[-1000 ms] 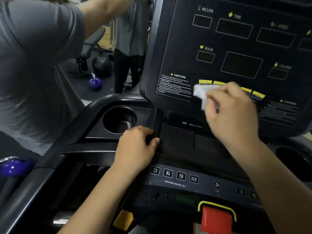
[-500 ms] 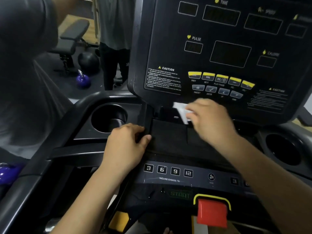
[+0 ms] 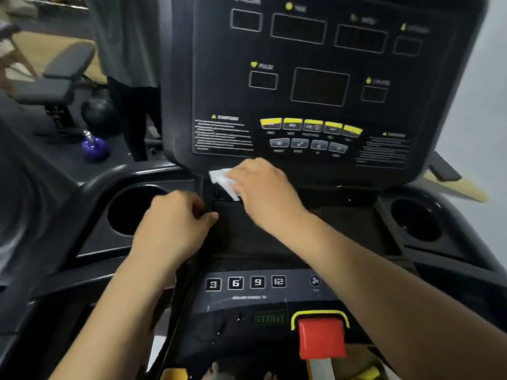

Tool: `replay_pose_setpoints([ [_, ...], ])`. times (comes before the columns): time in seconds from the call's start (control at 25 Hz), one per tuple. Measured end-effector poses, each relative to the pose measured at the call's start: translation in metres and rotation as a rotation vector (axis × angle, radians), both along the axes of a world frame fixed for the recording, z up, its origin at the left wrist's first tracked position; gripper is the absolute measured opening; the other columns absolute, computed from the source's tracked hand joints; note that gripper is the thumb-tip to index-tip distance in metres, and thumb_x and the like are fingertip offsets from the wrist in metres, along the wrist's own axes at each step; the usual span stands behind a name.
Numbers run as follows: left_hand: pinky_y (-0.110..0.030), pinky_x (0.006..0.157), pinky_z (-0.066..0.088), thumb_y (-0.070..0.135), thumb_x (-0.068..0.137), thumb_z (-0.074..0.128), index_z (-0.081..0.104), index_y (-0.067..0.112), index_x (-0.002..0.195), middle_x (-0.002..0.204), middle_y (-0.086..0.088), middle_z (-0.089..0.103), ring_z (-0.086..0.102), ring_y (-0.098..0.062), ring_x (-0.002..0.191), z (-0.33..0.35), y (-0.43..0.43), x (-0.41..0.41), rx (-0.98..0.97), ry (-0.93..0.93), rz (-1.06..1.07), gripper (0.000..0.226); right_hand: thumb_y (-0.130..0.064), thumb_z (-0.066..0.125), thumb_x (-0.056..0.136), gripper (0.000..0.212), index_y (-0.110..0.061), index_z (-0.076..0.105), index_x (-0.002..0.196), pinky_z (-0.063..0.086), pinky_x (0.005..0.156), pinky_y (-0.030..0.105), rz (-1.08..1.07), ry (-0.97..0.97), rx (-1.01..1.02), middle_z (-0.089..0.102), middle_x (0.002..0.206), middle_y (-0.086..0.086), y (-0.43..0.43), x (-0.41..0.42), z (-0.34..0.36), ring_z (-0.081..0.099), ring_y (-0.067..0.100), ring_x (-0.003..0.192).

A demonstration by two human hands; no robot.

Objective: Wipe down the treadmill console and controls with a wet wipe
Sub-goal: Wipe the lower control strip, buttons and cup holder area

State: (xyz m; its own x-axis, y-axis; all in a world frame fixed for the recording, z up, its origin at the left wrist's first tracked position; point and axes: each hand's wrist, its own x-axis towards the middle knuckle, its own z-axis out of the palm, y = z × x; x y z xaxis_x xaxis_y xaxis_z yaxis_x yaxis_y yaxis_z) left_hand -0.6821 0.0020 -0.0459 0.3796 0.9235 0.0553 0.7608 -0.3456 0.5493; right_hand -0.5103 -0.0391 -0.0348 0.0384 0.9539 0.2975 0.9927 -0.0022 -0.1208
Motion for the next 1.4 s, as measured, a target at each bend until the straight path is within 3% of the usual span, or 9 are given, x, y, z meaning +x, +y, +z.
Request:
replay_pose_setpoints([
  [0.2,-0.039,0.072,0.05,0.035,0.085,0.068,0.07,0.018,0.101,0.096,-0.004,0.066,0.06,-0.031,0.099,-0.007,-0.011,0.028,0.22,-0.052,-0.049,0.023,-0.003,0.069,0.079,0.015,-0.008,0.072,0.092,0.052,0.071,0.037,0.025,0.047,0.068,0.07,0.093,0.006,-0.045,0.075,-0.004,0.058,0.029,0.083],
  [0.56,-0.038,0.067,0.045,0.024,0.083,0.071,0.073,0.017,0.094,0.101,-0.005,0.064,0.048,-0.036,0.1,-0.024,-0.018,0.035,0.288,0.017,0.038,0.015,-0.021,0.058,0.088,0.019,-0.011,0.072,0.096,0.046,0.085,0.03,-0.113,-0.005,-0.008,0.071,0.102,0.0,-0.119,0.181,0.011,0.06,0.022,0.095],
  [0.68,-0.039,0.071,0.047,0.021,0.082,0.071,0.074,0.016,0.092,0.101,-0.004,0.064,0.049,-0.035,0.1,-0.026,-0.018,0.035,0.296,0.015,0.028,0.011,-0.019,0.06,0.086,0.019,-0.009,0.073,0.095,0.041,0.082,0.018,-0.153,0.011,0.067,0.071,0.099,0.003,-0.131,0.192,0.009,0.062,0.024,0.091],
  [0.8,-0.042,0.076,0.048,0.018,0.081,0.071,0.074,0.015,0.09,0.098,-0.008,0.065,0.05,-0.038,0.095,-0.029,-0.018,0.035,0.329,0.033,0.007,0.01,-0.013,0.069,0.086,0.016,-0.008,0.075,0.1,0.033,0.074,0.0,-0.355,0.274,0.221,0.071,0.091,0.003,-0.139,0.177,-0.001,0.06,0.012,0.079],
  [0.96,-0.044,0.086,0.042,0.015,0.08,0.073,0.075,0.011,0.089,0.097,-0.015,0.067,0.053,-0.042,0.09,-0.033,-0.011,0.033,0.353,0.047,-0.006,0.01,-0.014,0.068,0.088,0.018,-0.015,0.072,0.106,0.046,0.074,0.016,-0.463,0.357,0.252,0.073,0.086,0.0,-0.149,0.171,-0.01,0.064,0.011,0.077],
  [1.04,-0.044,0.088,0.041,0.014,0.079,0.074,0.075,0.01,0.089,0.099,-0.015,0.067,0.053,-0.043,0.091,-0.032,-0.013,0.034,0.369,0.059,-0.009,0.01,-0.018,0.066,0.089,0.018,-0.019,0.068,0.106,0.052,0.073,0.033,-0.504,0.316,0.21,0.071,0.086,0.0,-0.162,0.171,-0.005,0.066,0.019,0.078],
  [1.16,-0.044,0.089,0.04,0.013,0.079,0.074,0.075,0.011,0.088,0.103,-0.015,0.067,0.052,-0.043,0.093,-0.031,-0.014,0.035,0.366,0.073,-0.019,0.009,-0.016,0.06,0.087,0.014,-0.017,0.072,0.095,0.053,0.075,0.041,-0.319,0.022,0.002,0.07,0.091,0.006,-0.173,0.159,0.002,0.064,0.028,0.085],
  [1.32,-0.043,0.089,0.039,0.013,0.08,0.074,0.075,0.012,0.087,0.102,-0.012,0.067,0.053,-0.042,0.093,-0.029,-0.011,0.033,0.357,0.069,-0.025,0.008,-0.003,0.051,0.087,0.046,-0.029,0.05,0.125,0.051,0.077,0.033,-0.294,-0.11,-0.571,0.064,0.103,0.008,-0.17,0.125,0.018,0.062,0.029,0.091],
  [1.4,-0.043,0.089,0.039,0.015,0.081,0.073,0.075,0.012,0.087,0.102,-0.012,0.067,0.053,-0.042,0.093,-0.029,-0.014,0.034,0.352,0.065,-0.027,0.007,-0.006,0.046,0.092,0.041,-0.026,0.048,0.127,0.051,0.076,0.032,-0.251,-0.174,-0.613,0.061,0.1,0.002,-0.172,0.113,0.022,0.06,0.026,0.089],
])
